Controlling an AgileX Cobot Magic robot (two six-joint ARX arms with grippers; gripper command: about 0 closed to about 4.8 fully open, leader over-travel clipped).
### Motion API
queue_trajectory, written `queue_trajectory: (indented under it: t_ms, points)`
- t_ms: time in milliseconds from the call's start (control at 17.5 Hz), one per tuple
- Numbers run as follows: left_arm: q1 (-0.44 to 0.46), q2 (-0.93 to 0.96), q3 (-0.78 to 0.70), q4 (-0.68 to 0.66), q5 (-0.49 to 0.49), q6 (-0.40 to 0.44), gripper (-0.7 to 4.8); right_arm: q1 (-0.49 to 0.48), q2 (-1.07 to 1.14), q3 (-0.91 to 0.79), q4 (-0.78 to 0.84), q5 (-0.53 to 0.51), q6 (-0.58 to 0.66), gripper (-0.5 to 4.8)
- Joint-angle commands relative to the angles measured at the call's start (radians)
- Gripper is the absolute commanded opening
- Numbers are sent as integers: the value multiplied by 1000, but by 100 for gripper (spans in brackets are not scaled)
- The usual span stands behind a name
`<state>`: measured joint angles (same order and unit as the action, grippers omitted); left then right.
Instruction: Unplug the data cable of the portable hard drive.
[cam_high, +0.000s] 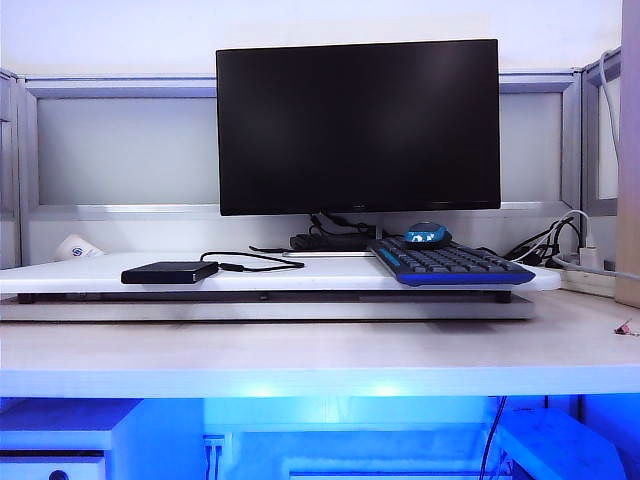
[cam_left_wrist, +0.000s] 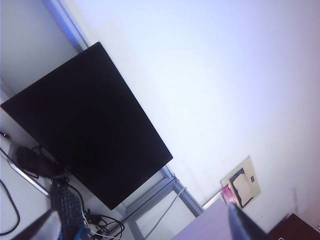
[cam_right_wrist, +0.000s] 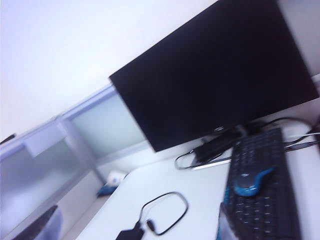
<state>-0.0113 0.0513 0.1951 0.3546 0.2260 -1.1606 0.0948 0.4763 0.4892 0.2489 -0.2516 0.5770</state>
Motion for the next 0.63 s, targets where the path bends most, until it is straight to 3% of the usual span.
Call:
queue_trajectory:
  t_ms: [57, 228, 400, 628]
  points:
    - [0, 131, 96, 29, 53, 6, 479, 0, 80, 55, 42, -48, -2, 400]
    - [0, 325, 163, 133, 106, -1, 479, 1, 132, 61, 100, -66, -2, 400]
    - [-1, 534, 171, 245, 173, -119, 479, 0, 154, 61, 95, -65, -4, 400]
    - [-9, 842, 171, 427, 303, -187, 479, 1, 206, 61, 100, -71, -5, 400]
